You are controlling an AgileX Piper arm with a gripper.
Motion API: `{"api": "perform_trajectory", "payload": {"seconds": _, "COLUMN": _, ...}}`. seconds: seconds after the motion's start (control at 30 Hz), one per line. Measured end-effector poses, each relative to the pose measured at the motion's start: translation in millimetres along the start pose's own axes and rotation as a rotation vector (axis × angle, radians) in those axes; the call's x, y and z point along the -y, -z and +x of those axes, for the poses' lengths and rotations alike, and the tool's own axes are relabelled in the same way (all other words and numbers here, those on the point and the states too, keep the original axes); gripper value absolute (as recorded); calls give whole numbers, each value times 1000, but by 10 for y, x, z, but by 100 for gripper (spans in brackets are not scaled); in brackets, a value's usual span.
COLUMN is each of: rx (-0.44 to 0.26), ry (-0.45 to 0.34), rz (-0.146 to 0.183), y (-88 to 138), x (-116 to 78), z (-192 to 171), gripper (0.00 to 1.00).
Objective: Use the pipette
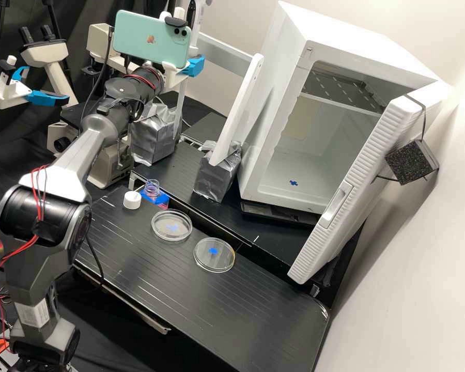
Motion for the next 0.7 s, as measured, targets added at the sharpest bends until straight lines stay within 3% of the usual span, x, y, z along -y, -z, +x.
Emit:
{"api": "perform_trajectory", "payload": {"seconds": 0.33, "rx": 30, "ry": 26, "rz": -10, "y": -101, "x": 117, "z": 126, "gripper": 0}}
{"api": "perform_trajectory", "payload": {"seconds": 0.7, "rx": 48, "ry": 45, "rz": 18, "y": -176, "x": 177, "z": 134, "gripper": 0}}
